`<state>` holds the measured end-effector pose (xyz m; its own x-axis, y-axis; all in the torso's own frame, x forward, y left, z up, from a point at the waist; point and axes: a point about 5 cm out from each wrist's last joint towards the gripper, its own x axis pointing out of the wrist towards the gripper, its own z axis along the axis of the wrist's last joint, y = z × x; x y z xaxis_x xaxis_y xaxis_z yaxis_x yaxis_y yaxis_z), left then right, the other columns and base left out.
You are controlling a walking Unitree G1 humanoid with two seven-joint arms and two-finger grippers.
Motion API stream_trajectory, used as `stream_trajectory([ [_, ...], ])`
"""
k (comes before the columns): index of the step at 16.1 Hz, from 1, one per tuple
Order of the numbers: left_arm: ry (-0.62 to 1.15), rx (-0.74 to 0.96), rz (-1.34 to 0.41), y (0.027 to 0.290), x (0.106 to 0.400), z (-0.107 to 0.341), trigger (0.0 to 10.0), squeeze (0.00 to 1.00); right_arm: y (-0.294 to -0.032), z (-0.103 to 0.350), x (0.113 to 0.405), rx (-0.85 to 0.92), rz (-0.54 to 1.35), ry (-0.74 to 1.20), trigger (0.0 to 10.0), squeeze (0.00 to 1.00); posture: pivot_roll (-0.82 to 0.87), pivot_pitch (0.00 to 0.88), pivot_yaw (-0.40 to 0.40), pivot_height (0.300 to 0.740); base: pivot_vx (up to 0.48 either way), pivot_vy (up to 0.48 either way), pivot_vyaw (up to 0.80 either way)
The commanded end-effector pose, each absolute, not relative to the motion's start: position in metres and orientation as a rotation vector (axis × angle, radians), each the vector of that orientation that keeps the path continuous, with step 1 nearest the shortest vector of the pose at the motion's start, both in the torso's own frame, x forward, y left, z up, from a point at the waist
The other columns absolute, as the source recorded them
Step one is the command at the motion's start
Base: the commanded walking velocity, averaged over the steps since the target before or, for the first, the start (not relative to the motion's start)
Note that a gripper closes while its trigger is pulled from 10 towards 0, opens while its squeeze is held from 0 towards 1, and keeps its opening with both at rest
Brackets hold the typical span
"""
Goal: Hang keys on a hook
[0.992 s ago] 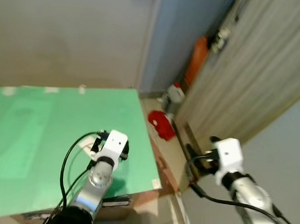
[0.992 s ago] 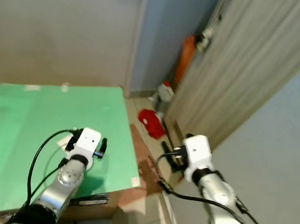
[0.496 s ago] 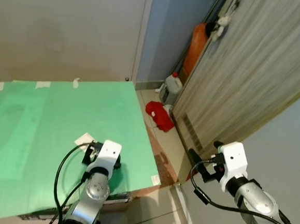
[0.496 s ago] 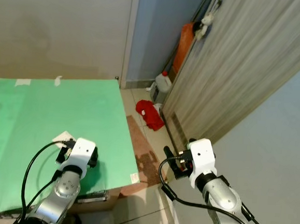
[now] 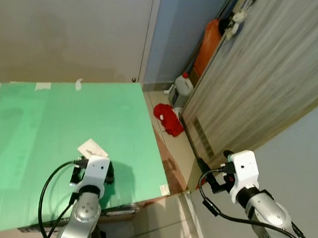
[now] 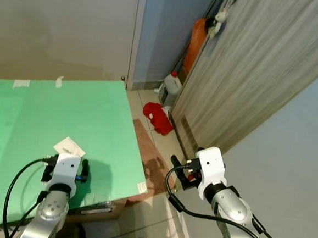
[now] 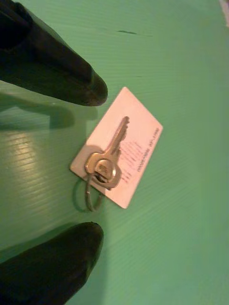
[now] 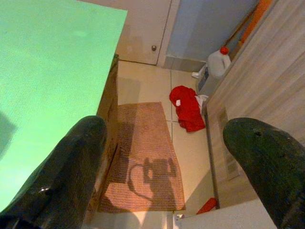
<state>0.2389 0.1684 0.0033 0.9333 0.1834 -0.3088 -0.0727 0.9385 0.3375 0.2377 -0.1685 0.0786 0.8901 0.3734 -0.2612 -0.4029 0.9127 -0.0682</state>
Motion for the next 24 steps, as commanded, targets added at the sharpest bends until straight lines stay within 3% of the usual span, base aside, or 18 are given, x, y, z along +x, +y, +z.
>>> stream_trajectory([
  [1, 0.349, 0.321, 0.126, 0.164, 0.238, 0.003, 10.0, 0.00, -0.171, 0.076, 0.237, -0.117, 0.396, 0.271, 10.0, 0.00, -0.06, 0.178, -0.180, 0.740, 0.000, 0.000, 0.00],
  [17, 0.353, 0.362, 0.070, 0.166, 0.255, 0.002, 10.0, 0.00, -0.173, 0.076, 0.234, -0.121, 0.385, 0.281, 10.0, 0.00, -0.09, 0.176, -0.164, 0.740, 0.000, 0.000, 0.00],
  [18, 0.352, 0.361, 0.055, 0.164, 0.257, 0.002, 8.3, 0.00, -0.174, 0.077, 0.233, -0.123, 0.381, 0.282, 10.0, 0.00, -0.09, 0.175, -0.161, 0.740, 0.000, 0.000, 0.00],
  [19, 0.352, 0.361, 0.049, 0.163, 0.258, 0.002, 5.5, 0.00, -0.175, 0.077, 0.233, -0.124, 0.379, 0.282, 10.0, 0.00, -0.10, 0.175, -0.160, 0.740, 0.000, 0.000, 0.00],
  [20, 0.351, 0.357, 0.046, 0.163, 0.259, 0.002, 0.0, 0.00, -0.175, 0.077, 0.232, -0.126, 0.377, 0.282, 10.0, 0.00, -0.10, 0.174, -0.159, 0.740, 0.000, 0.000, 0.00],
  [24, 0.372, 0.346, 0.019, 0.161, 0.261, -0.001, 0.0, 0.00, -0.176, 0.077, 0.231, -0.125, 0.368, 0.282, 10.0, 0.00, -0.11, 0.173, -0.151, 0.740, 0.000, 0.000, 0.00],
])
